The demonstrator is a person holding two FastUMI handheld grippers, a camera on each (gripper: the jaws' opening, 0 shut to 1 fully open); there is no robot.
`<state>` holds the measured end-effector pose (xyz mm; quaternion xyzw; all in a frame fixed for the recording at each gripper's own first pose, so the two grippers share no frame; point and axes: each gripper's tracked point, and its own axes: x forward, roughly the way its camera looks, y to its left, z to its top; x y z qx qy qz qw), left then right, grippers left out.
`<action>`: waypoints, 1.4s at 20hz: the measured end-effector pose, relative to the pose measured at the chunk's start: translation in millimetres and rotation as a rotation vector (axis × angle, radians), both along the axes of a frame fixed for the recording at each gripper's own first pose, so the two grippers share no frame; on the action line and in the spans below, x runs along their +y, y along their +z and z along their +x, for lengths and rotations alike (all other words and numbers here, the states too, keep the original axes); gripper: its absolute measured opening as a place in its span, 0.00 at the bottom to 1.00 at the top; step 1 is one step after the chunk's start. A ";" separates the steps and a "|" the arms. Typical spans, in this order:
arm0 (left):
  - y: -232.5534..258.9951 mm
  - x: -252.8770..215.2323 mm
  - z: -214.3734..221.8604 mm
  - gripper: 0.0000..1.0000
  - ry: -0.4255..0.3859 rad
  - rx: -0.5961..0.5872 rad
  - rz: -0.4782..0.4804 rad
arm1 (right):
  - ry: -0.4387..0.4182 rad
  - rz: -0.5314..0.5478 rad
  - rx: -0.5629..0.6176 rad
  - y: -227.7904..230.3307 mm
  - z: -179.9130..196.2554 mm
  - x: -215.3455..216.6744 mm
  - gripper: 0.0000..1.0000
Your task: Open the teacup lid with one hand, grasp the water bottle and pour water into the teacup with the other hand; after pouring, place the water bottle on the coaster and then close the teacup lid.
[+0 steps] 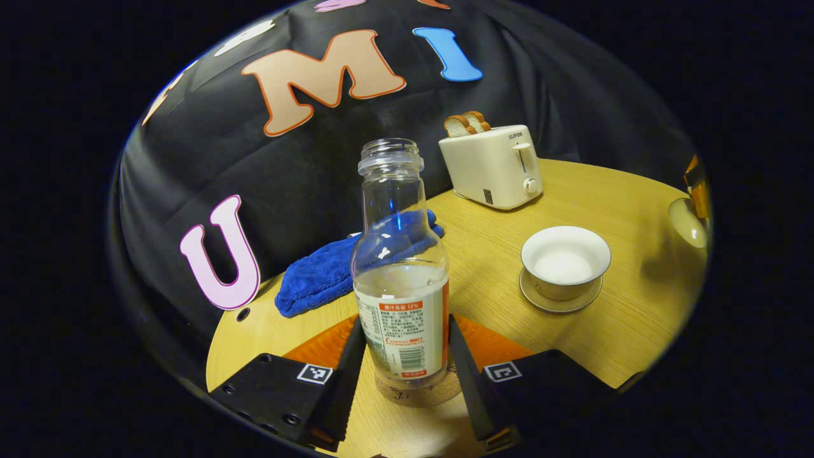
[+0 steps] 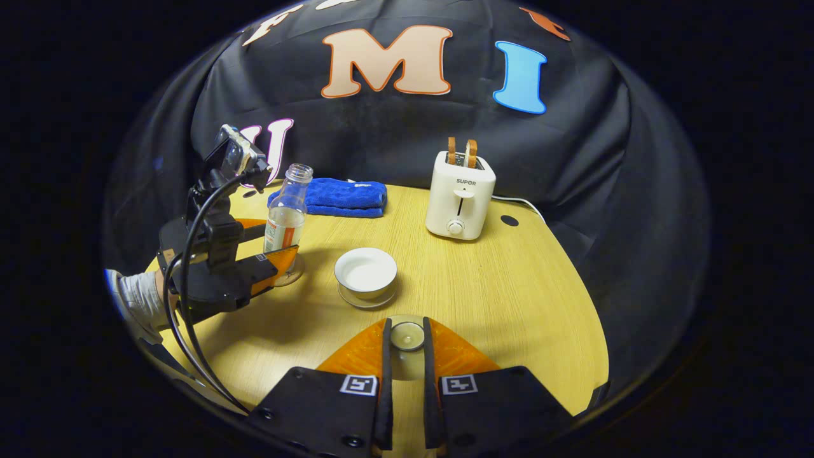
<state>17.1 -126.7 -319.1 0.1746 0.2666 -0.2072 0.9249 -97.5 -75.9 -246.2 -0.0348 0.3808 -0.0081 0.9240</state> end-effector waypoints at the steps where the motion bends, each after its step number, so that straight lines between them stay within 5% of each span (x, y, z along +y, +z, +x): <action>1: -1.8 -1.2 2.7 0.71 0.011 -0.002 -0.019 | 0.008 -0.007 -0.001 1.9 2.9 2.7 0.23; 28: -15.6 28.1 -22.1 0.77 0.105 0.097 -0.097 | 0.056 0.023 -0.047 17.4 27.3 32.9 0.23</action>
